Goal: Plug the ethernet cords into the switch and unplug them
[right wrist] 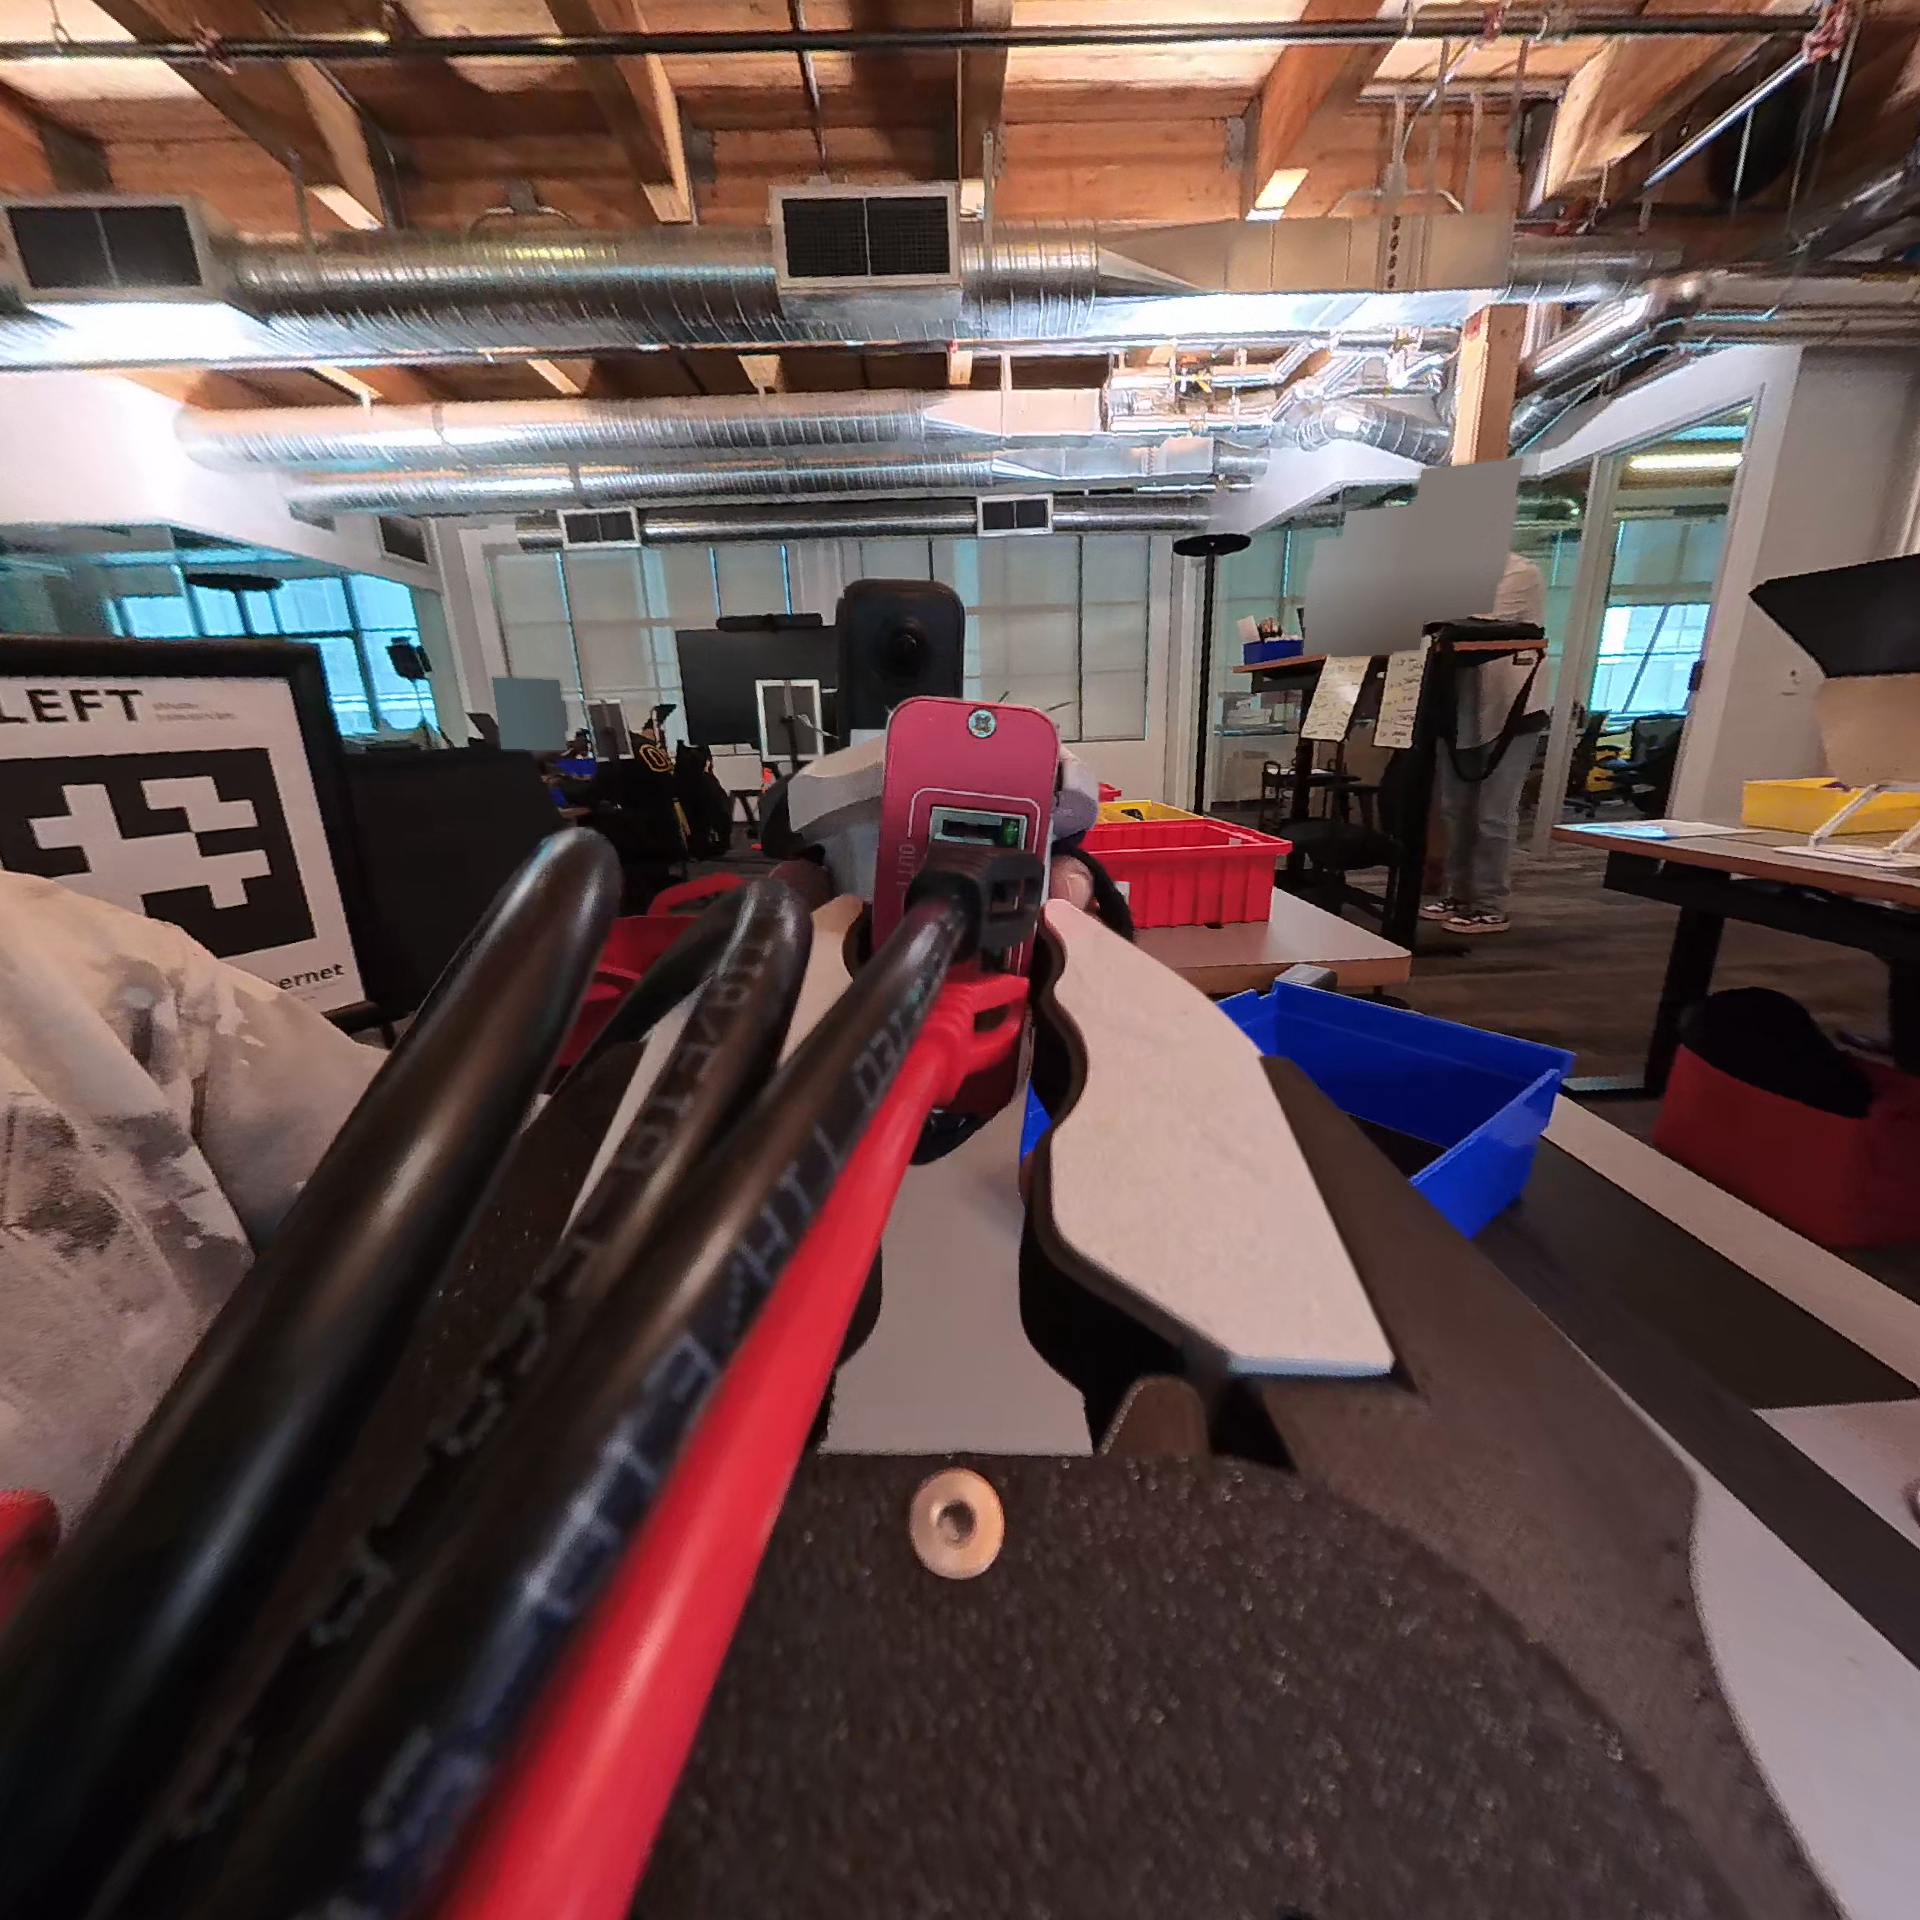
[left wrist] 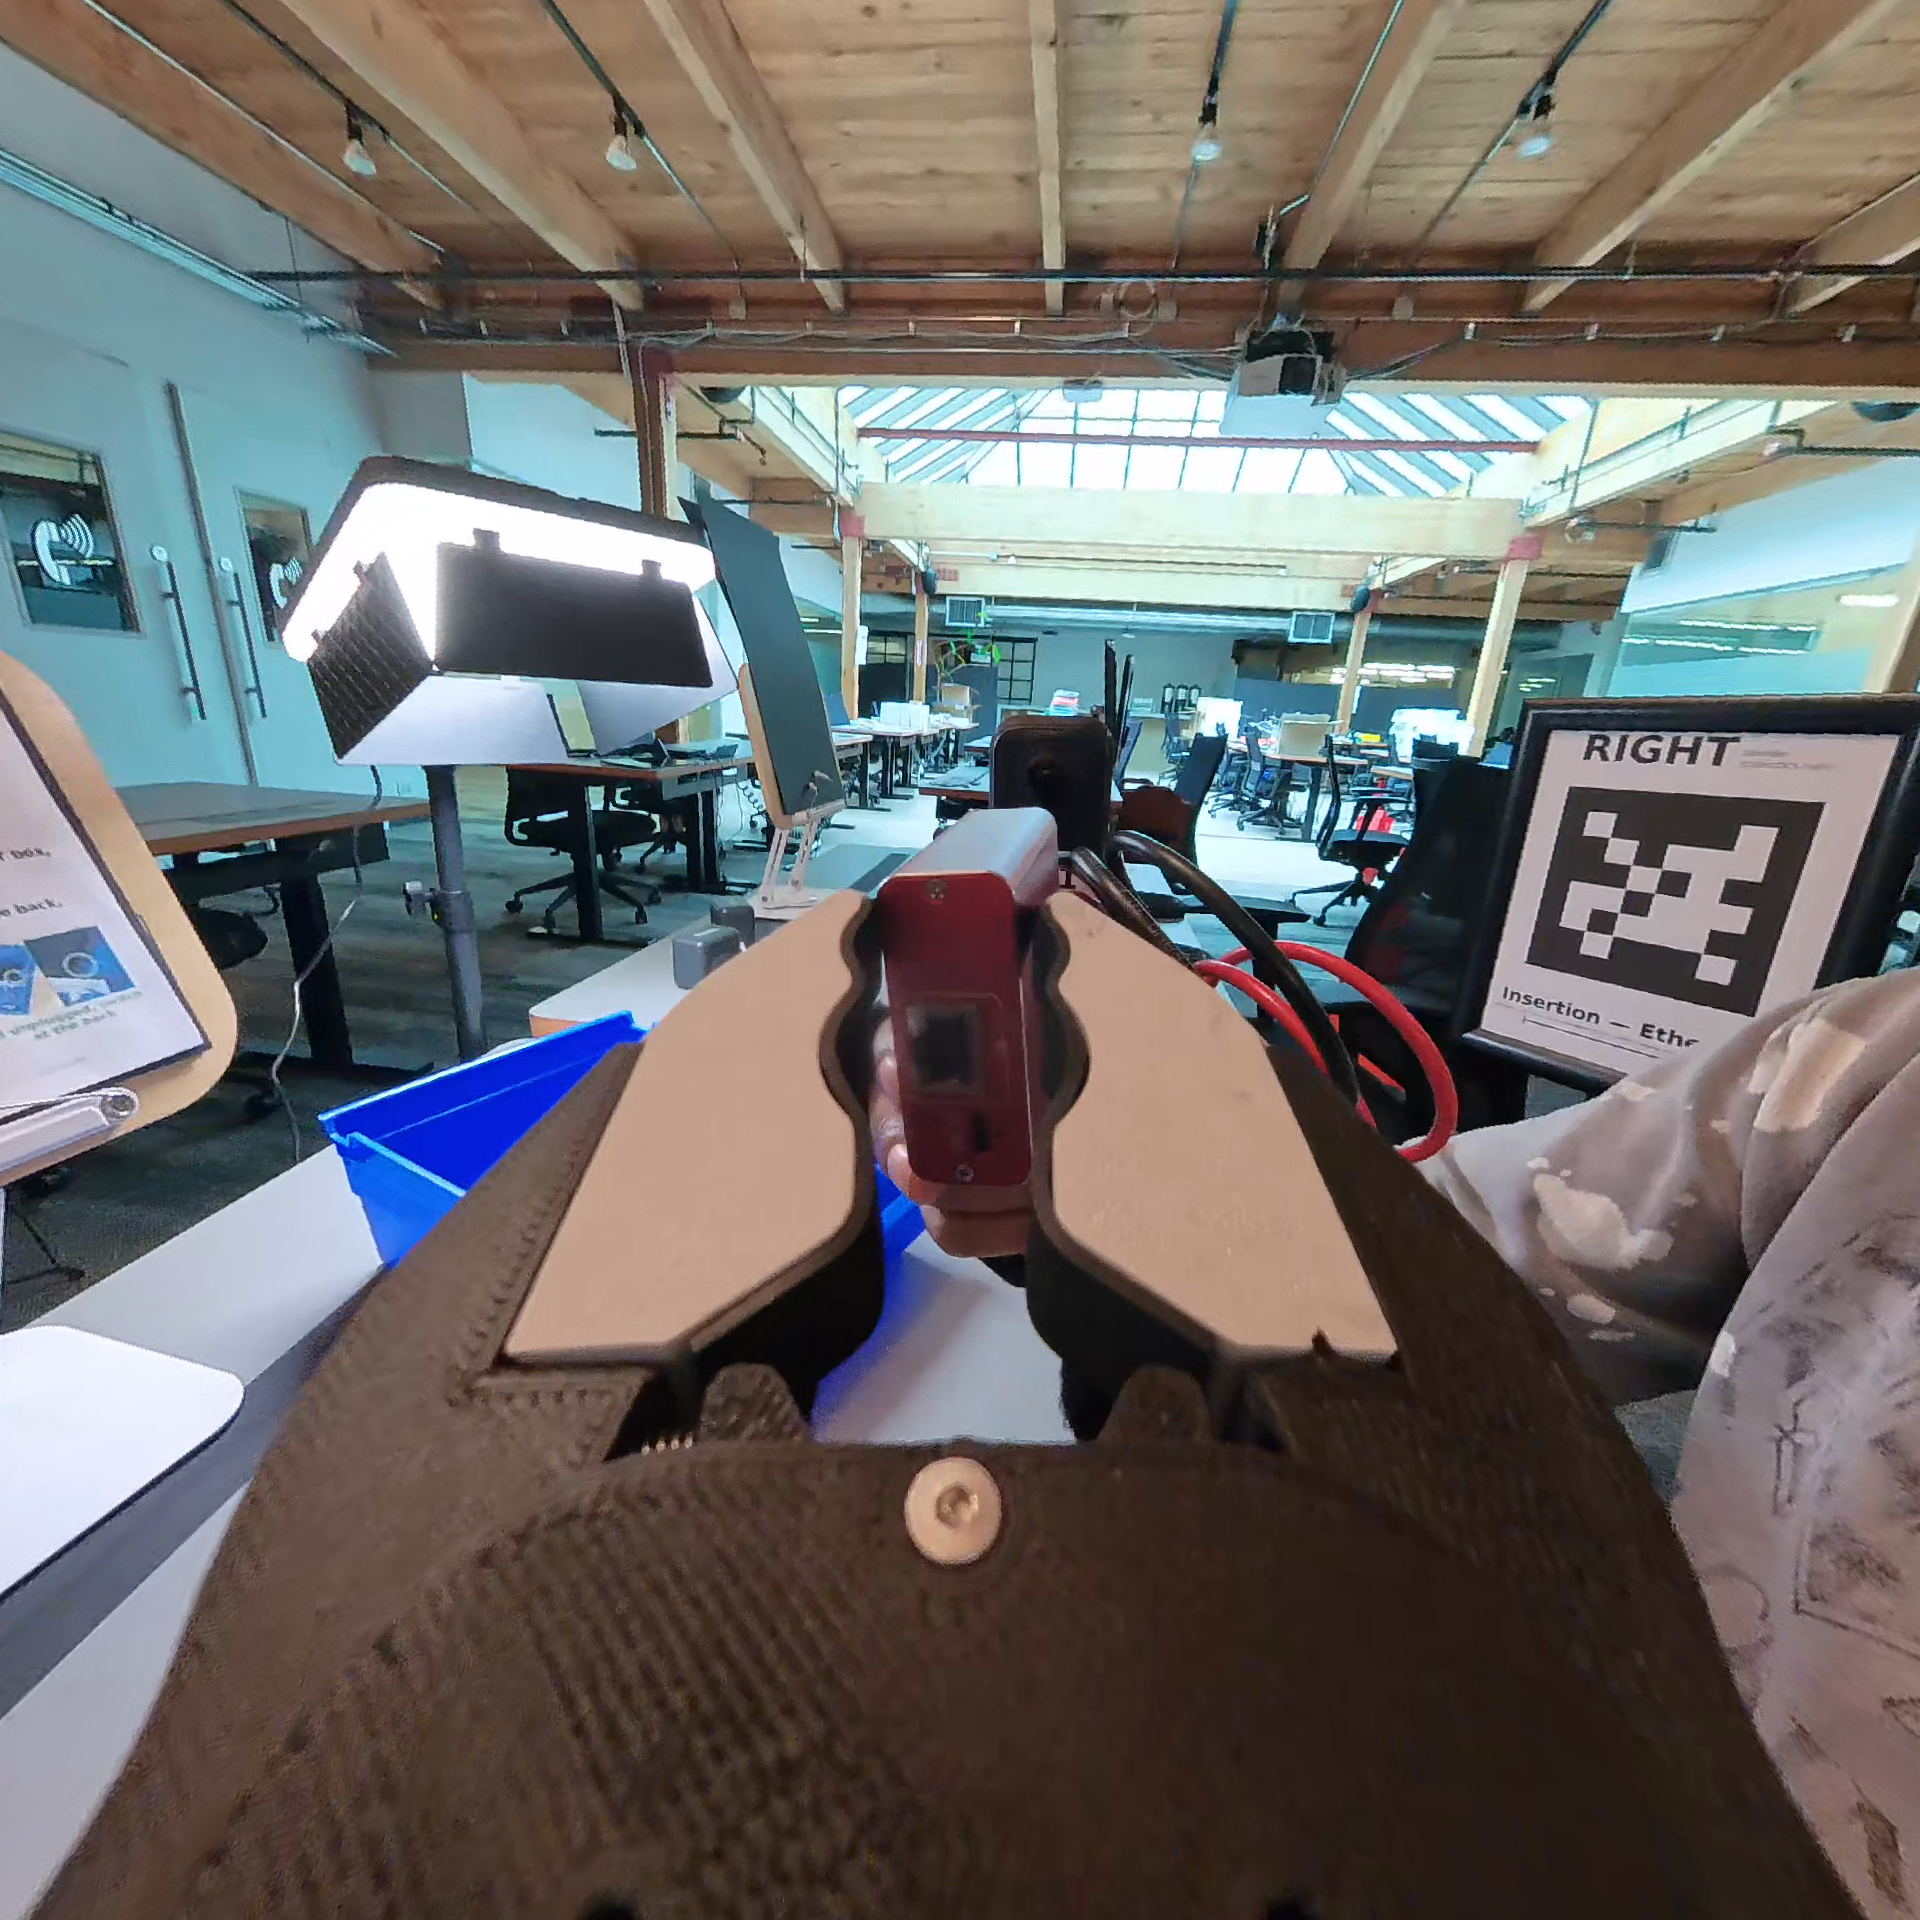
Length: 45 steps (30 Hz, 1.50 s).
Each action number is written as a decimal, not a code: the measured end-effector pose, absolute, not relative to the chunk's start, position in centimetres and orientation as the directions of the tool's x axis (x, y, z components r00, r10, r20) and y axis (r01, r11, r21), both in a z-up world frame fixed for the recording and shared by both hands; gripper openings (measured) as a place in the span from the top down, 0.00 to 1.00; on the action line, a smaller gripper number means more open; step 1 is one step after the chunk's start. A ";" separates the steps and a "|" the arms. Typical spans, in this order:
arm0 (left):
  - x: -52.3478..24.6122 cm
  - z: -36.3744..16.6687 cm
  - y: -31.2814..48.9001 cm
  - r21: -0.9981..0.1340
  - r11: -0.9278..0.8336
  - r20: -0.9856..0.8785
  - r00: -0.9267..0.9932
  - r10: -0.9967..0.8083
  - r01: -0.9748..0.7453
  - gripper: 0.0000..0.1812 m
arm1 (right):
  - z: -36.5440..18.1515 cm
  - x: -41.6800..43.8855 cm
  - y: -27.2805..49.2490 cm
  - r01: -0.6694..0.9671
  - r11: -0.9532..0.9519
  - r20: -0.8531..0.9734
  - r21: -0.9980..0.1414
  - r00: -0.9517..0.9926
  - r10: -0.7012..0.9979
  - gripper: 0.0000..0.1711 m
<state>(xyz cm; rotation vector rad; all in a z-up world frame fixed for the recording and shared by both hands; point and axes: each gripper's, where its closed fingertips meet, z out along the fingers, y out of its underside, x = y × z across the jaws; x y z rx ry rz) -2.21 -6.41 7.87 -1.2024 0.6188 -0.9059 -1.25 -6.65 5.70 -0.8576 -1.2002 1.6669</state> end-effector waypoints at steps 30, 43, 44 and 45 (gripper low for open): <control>-28.9 -5.2 -0.6 -0.918 -0.383 0.151 0.983 -0.102 0.101 0.80 | 8.8 5.4 1.2 -0.352 -0.108 -0.047 -0.930 -0.176 0.983 0.84; -29.7 -20.3 2.2 -0.562 -0.816 0.194 0.981 0.032 0.137 0.78 | 7.2 4.4 2.2 -0.292 -0.096 -0.052 -0.952 -0.153 0.987 0.85; -29.5 -20.6 2.4 -0.547 -0.824 0.218 0.975 0.031 0.149 0.78 | 7.0 4.3 2.5 -0.283 -0.096 -0.056 -0.954 -0.146 0.988 0.85; -29.3 -21.0 2.5 -0.524 -0.838 0.232 0.972 0.031 0.152 0.78 | 6.7 4.1 2.7 -0.276 -0.098 -0.061 -0.956 -0.141 0.988 0.85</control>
